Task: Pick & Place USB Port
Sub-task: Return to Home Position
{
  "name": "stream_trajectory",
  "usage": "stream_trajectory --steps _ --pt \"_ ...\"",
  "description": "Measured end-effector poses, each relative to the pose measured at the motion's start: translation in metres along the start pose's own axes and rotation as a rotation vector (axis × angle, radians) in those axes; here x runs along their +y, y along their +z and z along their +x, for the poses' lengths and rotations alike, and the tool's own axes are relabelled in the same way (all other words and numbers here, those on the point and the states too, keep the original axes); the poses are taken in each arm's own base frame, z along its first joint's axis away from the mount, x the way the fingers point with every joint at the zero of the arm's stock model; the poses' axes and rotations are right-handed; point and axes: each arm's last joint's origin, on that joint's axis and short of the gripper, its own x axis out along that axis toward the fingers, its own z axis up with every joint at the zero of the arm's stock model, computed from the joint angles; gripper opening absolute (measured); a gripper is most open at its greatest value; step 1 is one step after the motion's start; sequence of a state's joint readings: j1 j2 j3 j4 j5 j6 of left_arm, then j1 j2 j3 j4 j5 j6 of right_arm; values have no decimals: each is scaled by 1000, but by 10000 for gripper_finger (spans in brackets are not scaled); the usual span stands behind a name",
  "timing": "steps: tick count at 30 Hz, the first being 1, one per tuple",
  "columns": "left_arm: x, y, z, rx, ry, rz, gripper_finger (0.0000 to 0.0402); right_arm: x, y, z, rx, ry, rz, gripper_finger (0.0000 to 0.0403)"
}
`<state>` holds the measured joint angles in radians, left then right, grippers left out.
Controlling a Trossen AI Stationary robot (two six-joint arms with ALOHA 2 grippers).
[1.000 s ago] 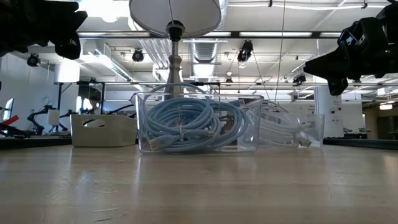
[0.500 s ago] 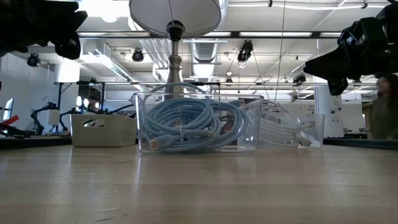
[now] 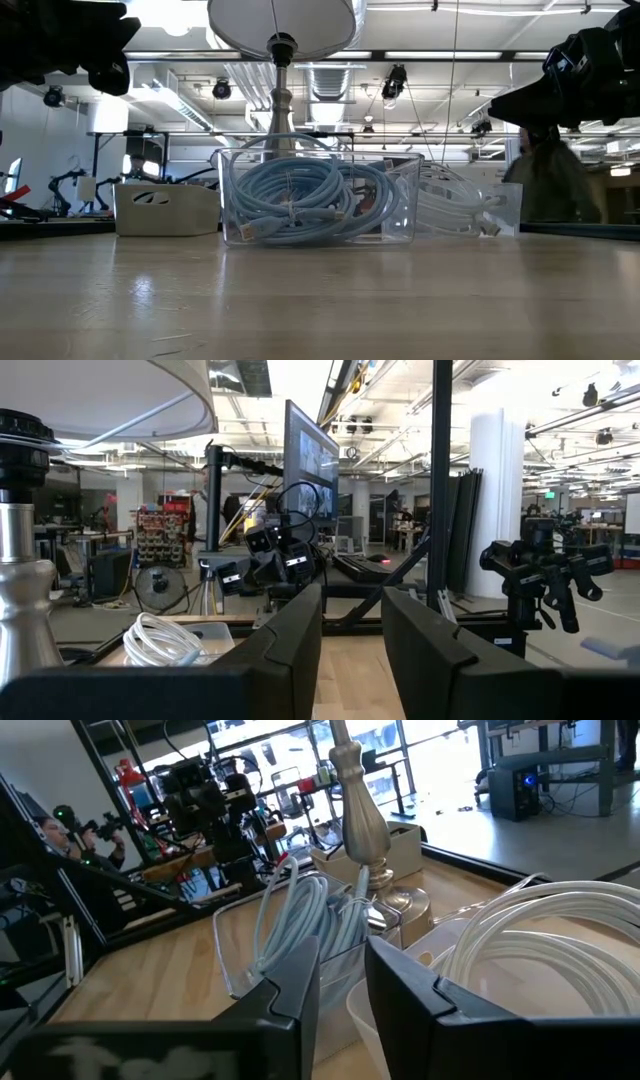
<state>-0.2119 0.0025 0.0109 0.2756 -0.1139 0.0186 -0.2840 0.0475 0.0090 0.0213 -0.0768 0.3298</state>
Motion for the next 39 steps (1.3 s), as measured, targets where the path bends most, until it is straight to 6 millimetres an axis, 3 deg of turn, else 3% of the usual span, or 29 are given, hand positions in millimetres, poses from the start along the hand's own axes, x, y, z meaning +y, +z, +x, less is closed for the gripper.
stream_trajectory --steps 8,28,39 --pt "0 0 0 0 1 1 110 0 0 0 0 0 0 68" --pt "0 0 0 -1 0 0 110 0 0 0 0 0 0 91" --pt "0 0 0 -1 0 0 110 0 0 0 0 0 0 74"
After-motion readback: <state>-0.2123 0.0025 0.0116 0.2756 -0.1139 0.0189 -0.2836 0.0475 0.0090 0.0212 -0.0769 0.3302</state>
